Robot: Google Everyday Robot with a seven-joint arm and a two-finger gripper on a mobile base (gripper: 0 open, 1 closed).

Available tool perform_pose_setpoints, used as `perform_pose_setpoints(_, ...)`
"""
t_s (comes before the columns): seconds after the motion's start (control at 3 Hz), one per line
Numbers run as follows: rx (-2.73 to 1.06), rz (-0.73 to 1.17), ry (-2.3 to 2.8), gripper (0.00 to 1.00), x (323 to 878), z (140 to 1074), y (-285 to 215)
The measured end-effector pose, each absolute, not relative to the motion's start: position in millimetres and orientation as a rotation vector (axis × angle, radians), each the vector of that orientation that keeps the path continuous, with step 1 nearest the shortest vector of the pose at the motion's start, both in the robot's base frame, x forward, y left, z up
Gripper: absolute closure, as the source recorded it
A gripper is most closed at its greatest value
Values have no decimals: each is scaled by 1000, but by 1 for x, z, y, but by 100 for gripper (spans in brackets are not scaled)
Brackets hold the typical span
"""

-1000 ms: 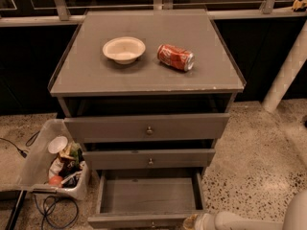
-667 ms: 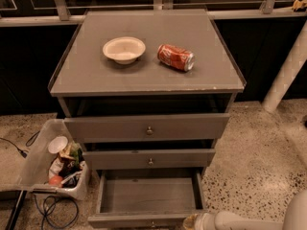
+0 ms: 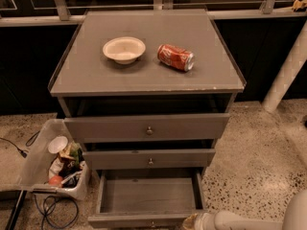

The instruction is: Close bottom drawer

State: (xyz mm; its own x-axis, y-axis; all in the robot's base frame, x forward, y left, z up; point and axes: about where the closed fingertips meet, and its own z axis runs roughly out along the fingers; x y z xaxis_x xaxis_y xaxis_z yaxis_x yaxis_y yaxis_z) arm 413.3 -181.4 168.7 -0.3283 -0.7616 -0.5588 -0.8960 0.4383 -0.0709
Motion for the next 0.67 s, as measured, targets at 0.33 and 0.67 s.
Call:
perform_pose_setpoints(0.33, -1386, 359, 2165, 11, 422, 165, -177)
perform_pose_setpoints(0.67, -1385, 380, 2169, 10, 426, 158, -171)
